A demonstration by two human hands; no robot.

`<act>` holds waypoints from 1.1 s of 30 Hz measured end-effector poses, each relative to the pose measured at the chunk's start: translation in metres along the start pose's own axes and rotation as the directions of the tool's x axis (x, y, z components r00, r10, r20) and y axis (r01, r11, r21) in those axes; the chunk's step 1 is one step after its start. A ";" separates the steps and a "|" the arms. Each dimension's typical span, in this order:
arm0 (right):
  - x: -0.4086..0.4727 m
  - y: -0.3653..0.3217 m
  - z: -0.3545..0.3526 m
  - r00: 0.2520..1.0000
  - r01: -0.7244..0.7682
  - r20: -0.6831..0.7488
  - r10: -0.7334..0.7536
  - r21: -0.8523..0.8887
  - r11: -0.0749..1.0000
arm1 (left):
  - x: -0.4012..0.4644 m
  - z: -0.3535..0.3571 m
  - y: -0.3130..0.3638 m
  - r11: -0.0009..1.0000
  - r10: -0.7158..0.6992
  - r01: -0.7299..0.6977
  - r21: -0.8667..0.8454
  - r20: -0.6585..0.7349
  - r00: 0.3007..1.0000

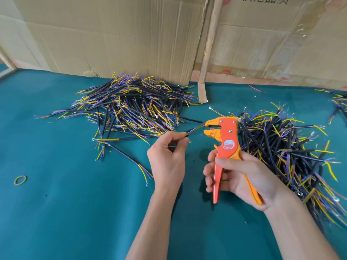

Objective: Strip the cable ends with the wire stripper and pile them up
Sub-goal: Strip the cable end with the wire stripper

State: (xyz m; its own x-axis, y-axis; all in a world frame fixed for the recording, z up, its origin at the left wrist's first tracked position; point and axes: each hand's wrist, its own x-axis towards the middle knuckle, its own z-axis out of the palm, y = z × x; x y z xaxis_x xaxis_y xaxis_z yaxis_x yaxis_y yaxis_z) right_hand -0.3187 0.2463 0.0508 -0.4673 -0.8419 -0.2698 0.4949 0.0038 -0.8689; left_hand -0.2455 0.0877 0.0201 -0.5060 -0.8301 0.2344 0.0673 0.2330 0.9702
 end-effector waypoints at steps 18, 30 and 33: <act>0.000 -0.001 0.010 0.993 -0.103 0.049 0.103 -0.005 0.995 | -0.002 0.003 0.001 0.995 0.075 -0.081 0.051 0.109 0.991; 0.001 -0.001 0.013 0.993 -0.115 -0.036 0.115 -0.008 0.993 | 0.001 0.000 0.005 0.999 0.036 -0.028 -0.045 0.201 0.979; 0.001 -0.001 0.014 0.992 -0.119 -0.036 0.119 -0.008 0.993 | 0.001 -0.001 0.005 0.998 0.056 -0.048 -0.046 0.205 0.977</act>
State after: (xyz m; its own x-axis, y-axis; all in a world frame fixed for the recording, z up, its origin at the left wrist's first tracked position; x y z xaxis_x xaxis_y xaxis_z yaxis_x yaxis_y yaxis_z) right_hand -0.3091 0.2375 0.0570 -0.4310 -0.8157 -0.3858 0.5412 0.1085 -0.8339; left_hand -0.2452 0.0874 0.0252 -0.6671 -0.6940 0.2709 0.1309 0.2488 0.9597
